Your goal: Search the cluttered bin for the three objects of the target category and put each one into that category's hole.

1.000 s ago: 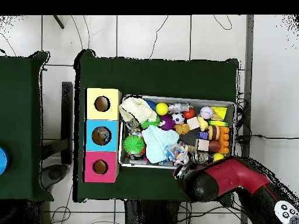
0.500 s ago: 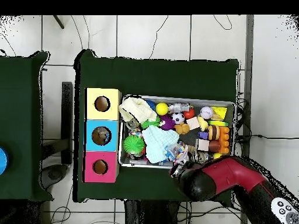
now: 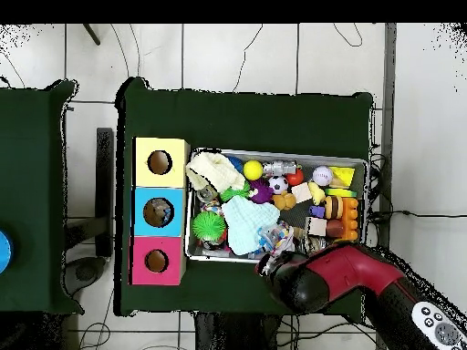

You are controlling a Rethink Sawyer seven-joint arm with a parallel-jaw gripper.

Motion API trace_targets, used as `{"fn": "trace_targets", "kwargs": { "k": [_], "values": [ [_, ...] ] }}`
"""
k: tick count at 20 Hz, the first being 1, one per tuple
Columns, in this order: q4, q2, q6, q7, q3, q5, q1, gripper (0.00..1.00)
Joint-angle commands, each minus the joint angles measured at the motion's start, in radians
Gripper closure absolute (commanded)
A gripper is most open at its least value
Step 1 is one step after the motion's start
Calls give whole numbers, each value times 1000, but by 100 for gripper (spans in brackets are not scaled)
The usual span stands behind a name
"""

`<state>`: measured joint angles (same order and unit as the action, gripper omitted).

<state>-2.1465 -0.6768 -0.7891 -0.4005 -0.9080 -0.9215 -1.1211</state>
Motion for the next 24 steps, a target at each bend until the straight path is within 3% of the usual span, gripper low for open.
{"fn": "trace_targets", "kwargs": {
  "k": [1,16,24],
  "values": [
    [66,51,71,45,9,-55,6,0],
    [93,66,88,10,3,-75,-5,0],
    [135,102,80,15,51,-145,23,0]
  ]
}}
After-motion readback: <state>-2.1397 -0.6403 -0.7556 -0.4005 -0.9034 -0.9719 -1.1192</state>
